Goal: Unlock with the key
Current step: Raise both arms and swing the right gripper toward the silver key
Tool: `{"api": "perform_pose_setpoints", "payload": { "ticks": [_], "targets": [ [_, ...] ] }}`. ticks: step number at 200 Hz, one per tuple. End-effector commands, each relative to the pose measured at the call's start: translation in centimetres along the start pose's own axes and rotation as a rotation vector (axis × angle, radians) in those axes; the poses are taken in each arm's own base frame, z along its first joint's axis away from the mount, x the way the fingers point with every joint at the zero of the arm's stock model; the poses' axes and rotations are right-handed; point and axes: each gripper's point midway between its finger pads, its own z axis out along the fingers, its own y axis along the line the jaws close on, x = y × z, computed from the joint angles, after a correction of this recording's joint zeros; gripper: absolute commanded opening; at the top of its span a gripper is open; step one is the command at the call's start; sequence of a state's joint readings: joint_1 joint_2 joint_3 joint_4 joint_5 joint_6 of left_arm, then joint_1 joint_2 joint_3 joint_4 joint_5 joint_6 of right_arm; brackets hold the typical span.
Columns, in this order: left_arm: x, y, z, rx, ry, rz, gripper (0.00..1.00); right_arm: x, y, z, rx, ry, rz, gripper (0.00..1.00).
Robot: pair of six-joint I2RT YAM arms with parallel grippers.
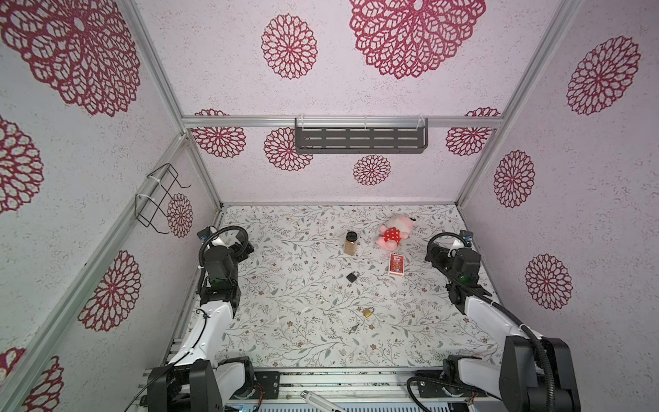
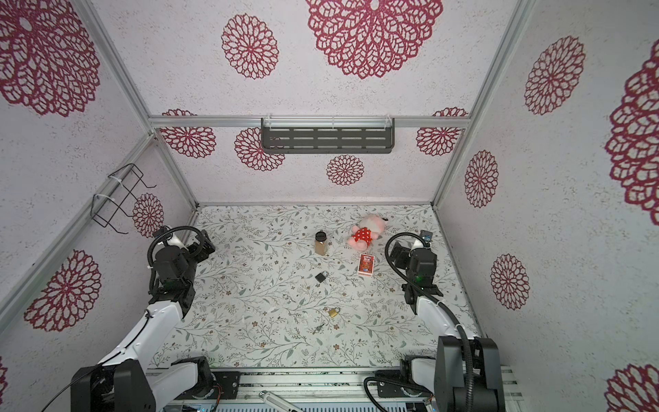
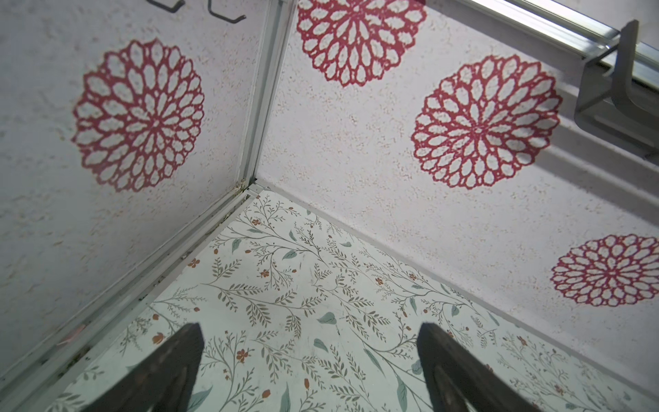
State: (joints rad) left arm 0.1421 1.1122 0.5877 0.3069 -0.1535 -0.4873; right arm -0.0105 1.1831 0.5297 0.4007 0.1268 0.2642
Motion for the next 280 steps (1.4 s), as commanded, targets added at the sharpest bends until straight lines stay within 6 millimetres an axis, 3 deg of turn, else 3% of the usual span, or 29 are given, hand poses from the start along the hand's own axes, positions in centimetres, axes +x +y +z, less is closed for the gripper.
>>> {"api": "perform_pose_setpoints", "payload": {
  "ticks": [1,21,45,92,140,194,238,280],
  "targets": [
    [2.7,1.8,-0.2,-0.047,0.121,-0.156,0.97,1.4,-1.0,-1.4,0.031,0.045,0.137,0.99],
    [3.7,2.7,-0.3,-0.043,0.142,-0.264,0.97,2.2,-1.8,-2.4,0.035,0.042,0.28,0.99],
    [4.6,3.1,-0.4,-0.051,0.209,-0.315,0.97,2.8,-1.1,-2.9,0.003,0.101,0.32,0.99],
    [5.6,0.9,-2.2,-0.009,0.301,-0.267,0.97,3.5,2.0,-3.4,-0.08,0.247,0.275,0.99],
    [7.4,-3.8,-5.2,0.105,0.398,-0.2,0.97,5.7,6.5,-5.3,-0.148,0.417,0.152,0.99],
    [10.0,-8.8,-9.2,0.216,0.499,-0.103,0.97,10.7,10.9,-8.7,-0.211,0.622,0.063,0.99],
    [12.8,-10.3,-11.6,0.241,0.575,-0.131,0.98,14.5,14.8,-12.0,-0.281,0.743,0.014,0.98],
    [14.4,-11.2,-13.6,0.225,0.688,-0.179,0.97,18.1,17.4,-14.9,-0.305,0.835,-0.058,0.95]
  ]
}}
